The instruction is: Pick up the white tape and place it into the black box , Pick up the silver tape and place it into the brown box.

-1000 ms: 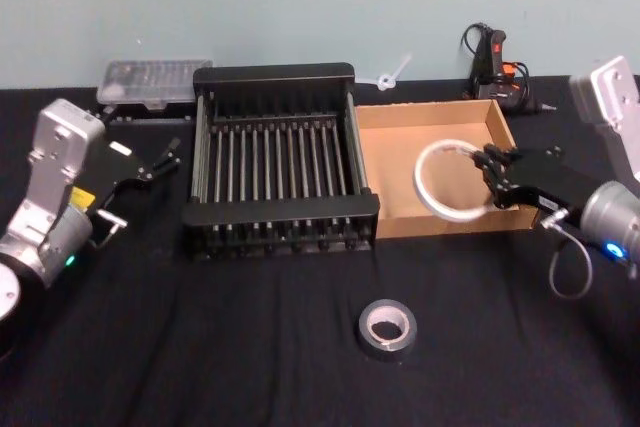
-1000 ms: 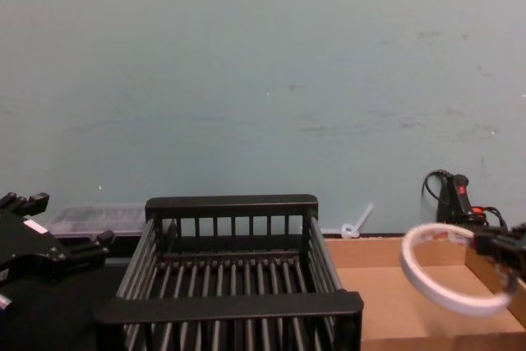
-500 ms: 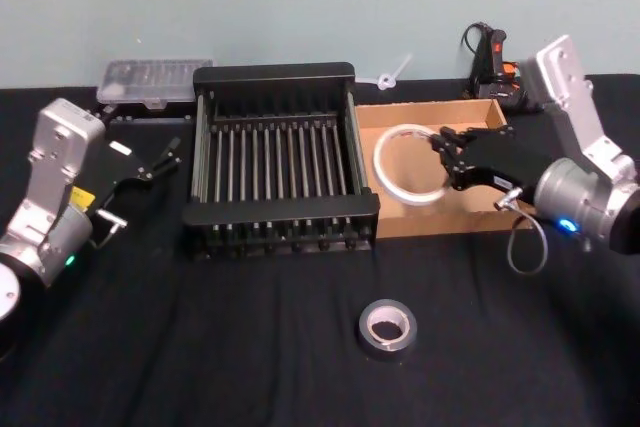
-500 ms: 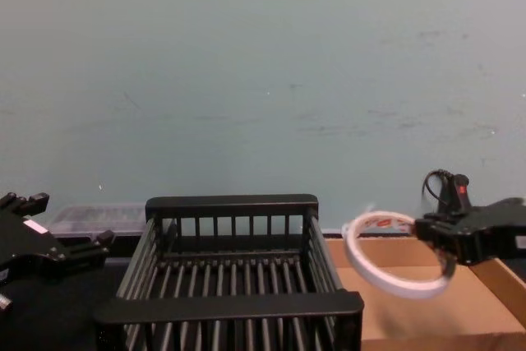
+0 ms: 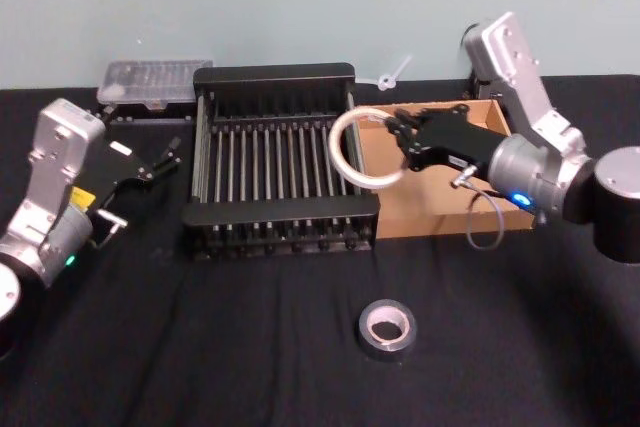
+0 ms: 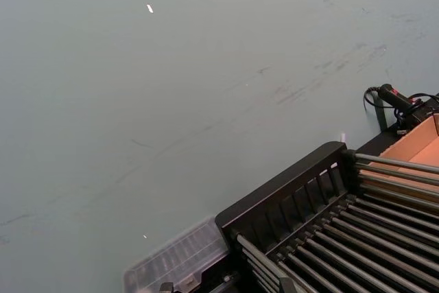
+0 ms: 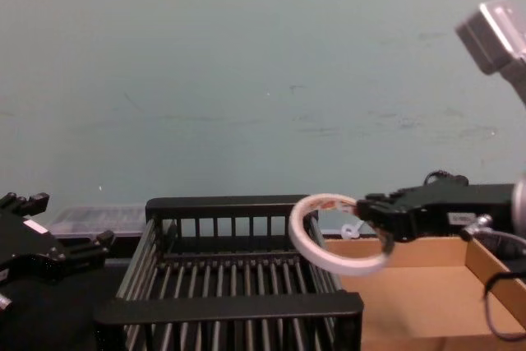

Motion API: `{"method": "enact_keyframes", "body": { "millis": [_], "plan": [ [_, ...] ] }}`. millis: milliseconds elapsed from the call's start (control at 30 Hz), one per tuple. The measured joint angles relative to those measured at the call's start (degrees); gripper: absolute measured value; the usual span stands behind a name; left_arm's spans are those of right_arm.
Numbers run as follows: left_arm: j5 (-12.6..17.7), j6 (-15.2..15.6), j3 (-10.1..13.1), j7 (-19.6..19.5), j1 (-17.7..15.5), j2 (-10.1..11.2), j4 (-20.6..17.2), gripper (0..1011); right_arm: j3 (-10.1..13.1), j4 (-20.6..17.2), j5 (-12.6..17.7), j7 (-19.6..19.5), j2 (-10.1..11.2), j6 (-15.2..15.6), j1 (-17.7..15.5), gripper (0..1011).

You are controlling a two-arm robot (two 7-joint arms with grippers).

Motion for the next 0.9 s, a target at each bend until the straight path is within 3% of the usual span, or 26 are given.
{"method": "enact_keyframes", "body": {
  "millis": [567, 900],
  "plan": [
    [0.00, 0.00, 0.00, 0.00, 0.00, 0.00, 0.00, 1001, -4.34, 7.50, -2.42, 1.63, -4.92, -2.23, 6.34, 95],
    [0.00, 0.00, 0.00, -0.01, 0.00, 0.00, 0.00, 1001, -4.85, 9.50, -3.03, 1.52, -6.23, -2.78, 7.63, 94]
  ]
}}
